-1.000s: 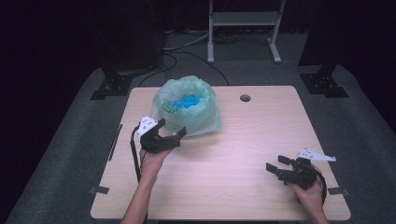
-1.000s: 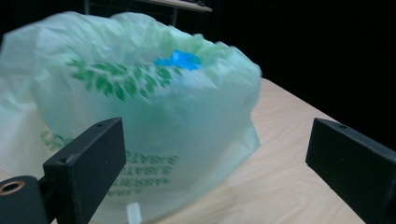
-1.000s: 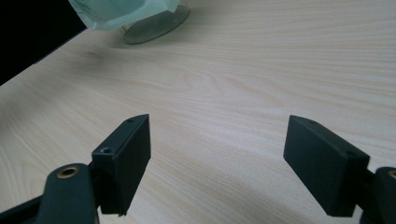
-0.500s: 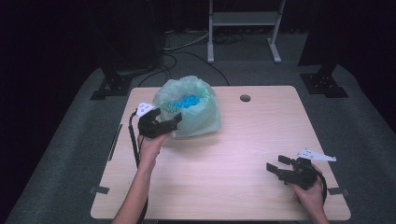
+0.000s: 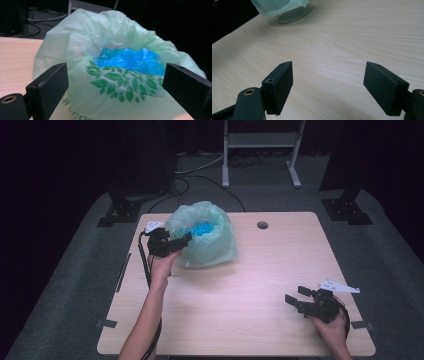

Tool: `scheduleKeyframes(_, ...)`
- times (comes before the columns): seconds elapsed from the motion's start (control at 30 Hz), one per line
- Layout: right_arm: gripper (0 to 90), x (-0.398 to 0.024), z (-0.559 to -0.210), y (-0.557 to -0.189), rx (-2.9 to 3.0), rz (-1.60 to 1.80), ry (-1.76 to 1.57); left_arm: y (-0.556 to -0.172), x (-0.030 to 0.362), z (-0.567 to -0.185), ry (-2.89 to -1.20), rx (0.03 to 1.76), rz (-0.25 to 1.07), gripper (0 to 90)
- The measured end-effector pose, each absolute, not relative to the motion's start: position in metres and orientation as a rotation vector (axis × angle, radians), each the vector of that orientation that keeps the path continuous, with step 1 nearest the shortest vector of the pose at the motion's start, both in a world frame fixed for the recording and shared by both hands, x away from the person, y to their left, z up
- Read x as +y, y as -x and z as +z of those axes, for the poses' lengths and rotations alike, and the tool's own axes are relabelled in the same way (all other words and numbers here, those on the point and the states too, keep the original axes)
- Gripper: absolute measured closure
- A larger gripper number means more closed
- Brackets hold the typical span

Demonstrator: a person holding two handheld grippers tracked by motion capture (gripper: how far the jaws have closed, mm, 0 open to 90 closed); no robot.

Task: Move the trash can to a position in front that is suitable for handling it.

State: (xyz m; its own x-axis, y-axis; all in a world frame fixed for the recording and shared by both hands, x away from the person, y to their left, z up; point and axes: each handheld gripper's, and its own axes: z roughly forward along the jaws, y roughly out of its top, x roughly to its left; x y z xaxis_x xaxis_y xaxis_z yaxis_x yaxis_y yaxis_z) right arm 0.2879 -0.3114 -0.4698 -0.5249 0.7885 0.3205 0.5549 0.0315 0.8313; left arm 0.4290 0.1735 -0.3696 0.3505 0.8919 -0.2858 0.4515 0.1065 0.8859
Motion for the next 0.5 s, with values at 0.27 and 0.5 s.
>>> scheduleKeyframes(0.27, 22.8, -0.3091, -0.4686, -0.2885, 2.065, 1.498, -1.387, -0.4386, 0.1713, -0.3727, -1.565, 1.294, 0.489, 12.7)
scheduleKeyframes(0.5, 22.8, -0.3081, -0.4689, -0.2886, 2.062, 1.501, -1.393, -0.4358, 0.1687, -0.3728, -1.571, 1.292, 0.486, 20.9)
